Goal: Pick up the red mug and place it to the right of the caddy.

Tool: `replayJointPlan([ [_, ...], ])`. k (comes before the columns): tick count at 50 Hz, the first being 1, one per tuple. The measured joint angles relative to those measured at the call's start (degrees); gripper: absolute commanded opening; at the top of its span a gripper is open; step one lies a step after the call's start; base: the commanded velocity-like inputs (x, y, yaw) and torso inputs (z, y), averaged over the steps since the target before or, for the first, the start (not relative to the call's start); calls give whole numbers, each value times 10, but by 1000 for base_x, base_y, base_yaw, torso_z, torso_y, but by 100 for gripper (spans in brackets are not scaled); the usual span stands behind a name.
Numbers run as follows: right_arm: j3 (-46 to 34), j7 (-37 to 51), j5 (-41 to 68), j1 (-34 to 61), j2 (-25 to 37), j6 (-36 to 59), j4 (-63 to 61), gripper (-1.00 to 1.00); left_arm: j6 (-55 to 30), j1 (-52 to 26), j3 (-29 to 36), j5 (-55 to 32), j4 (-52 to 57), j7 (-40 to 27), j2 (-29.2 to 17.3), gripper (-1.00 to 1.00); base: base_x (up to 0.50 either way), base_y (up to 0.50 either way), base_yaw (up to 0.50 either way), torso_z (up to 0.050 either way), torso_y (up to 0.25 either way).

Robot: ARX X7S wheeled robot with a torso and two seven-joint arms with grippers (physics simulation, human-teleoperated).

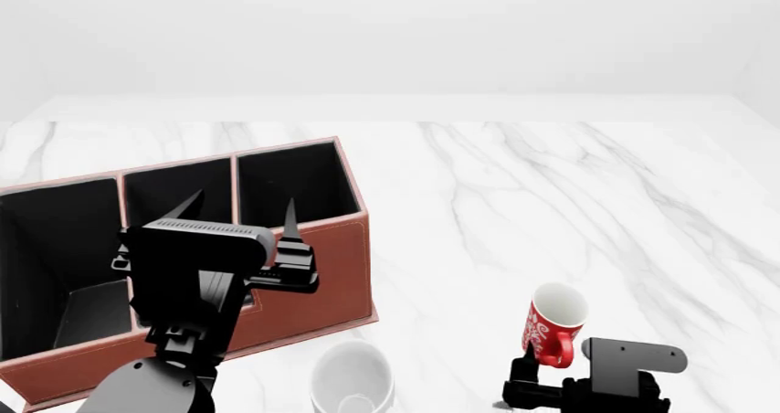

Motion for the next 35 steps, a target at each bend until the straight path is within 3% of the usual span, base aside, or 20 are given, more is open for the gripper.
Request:
replayJointPlan([
  [1, -1, 0, 0, 2, 0, 0, 4, 100, 0, 0, 0, 0, 0, 0, 0, 100, 0, 0, 0, 0, 0],
  [2, -2, -1, 0, 3, 0, -1, 7, -100, 0, 0, 0, 0, 0, -1, 0, 100, 0, 0, 0, 0, 0],
  [24, -15, 1, -11, 13, 5, -2, 33, -100, 3, -2, 2, -7, -5, -5, -4, 100, 0, 0, 0, 0, 0],
  [35, -21, 9, 2, 11, 22, 30, -22, -100, 4, -2, 3, -10, -6, -9, -6, 100, 0, 0, 0, 0, 0],
])
